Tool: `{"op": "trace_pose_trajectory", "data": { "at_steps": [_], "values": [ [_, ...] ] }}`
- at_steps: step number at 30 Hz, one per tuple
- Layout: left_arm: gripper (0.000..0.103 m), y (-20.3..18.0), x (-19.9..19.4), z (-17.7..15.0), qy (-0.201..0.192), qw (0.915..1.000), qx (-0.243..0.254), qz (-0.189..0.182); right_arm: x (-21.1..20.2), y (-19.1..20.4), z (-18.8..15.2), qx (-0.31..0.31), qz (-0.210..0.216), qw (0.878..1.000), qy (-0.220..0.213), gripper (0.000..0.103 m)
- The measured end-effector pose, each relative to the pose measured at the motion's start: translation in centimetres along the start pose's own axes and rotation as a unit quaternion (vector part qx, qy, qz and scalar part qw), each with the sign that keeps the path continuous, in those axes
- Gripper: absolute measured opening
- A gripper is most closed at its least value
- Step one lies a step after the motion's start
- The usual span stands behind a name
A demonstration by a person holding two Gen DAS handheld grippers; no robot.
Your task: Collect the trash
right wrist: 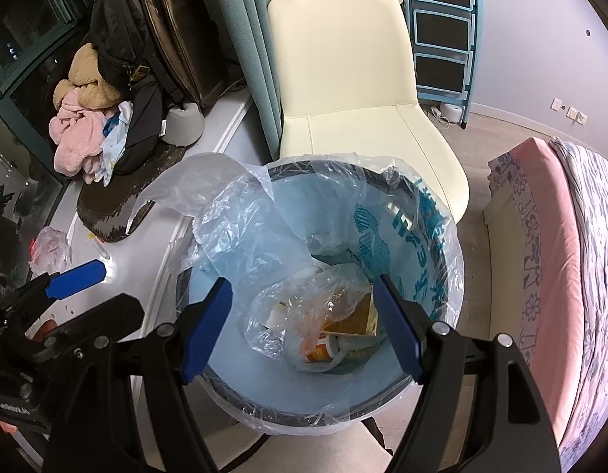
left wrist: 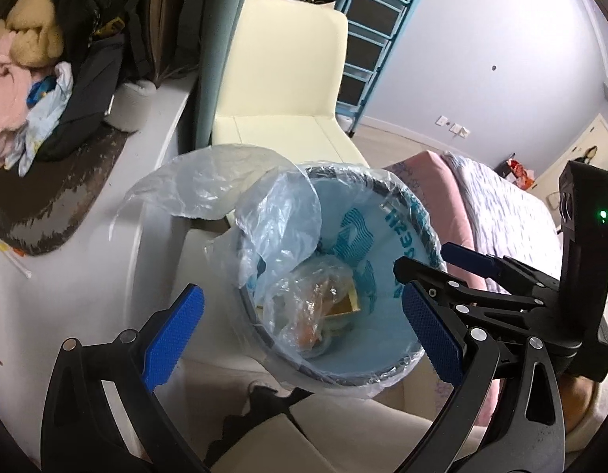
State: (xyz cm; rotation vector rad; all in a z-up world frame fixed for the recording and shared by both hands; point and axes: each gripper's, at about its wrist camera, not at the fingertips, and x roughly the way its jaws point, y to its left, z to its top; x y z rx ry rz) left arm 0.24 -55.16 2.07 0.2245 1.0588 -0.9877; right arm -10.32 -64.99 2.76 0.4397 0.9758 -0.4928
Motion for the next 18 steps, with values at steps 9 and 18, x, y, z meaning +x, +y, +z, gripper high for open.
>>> {"op": "trace_pose_trajectory", "data": {
  "at_steps": [9, 18],
  "values": [
    [0.098, 0.0, -0.8, -0.5, -0.01, 0.9994, -0.005, -0.032, -0.1, 0.1, -0.1, 0.004, -0.002, 1.0, -0.002, 0.071],
    [0.098, 0.6, -1.3, -1.0, -0.008, 0.9971, -0.051, -0.057, -0.6, 0.1, -0.3, 0.009, -0.001, 1.0, -0.008, 0.071]
  ]
}}
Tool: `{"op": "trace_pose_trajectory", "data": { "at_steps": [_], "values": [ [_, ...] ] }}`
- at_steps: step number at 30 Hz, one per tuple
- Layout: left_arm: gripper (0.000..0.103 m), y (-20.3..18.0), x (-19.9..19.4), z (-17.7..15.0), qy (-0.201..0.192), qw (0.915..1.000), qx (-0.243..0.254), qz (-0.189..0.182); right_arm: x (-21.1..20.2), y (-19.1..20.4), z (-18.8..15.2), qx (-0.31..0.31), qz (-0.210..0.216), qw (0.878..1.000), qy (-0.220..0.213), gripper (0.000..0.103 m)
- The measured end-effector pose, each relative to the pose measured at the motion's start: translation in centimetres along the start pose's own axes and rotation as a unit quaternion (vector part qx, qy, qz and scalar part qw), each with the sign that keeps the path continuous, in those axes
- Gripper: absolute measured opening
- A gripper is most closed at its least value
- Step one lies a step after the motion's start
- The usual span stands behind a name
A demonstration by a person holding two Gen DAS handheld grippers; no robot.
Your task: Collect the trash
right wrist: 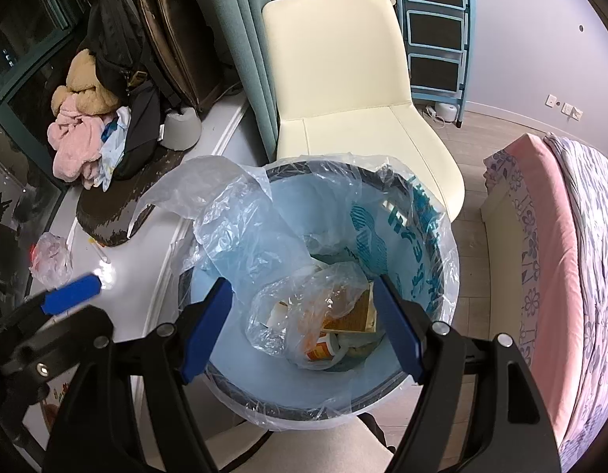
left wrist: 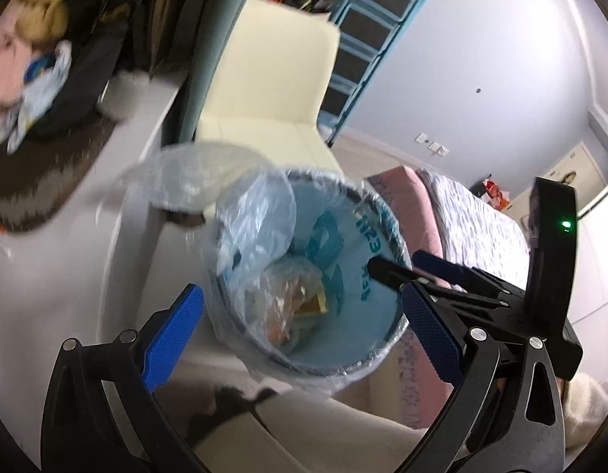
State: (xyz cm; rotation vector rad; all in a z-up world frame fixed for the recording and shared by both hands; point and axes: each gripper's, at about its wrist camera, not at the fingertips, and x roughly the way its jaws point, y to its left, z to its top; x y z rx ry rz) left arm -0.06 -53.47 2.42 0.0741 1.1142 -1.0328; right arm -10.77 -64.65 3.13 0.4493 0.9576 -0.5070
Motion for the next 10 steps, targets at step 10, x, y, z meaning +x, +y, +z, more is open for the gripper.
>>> {"op": "trace_pose_trajectory", "data": {
  "at_steps": [10],
  "values": [
    [0.098, 0.3, 0.5, -1.5, 0.059, 0.993, -0.005, 0.102, -0.2, 1.0, 0.0, -0.014, 0.014, 1.0, -0.005, 0.071]
  ]
}}
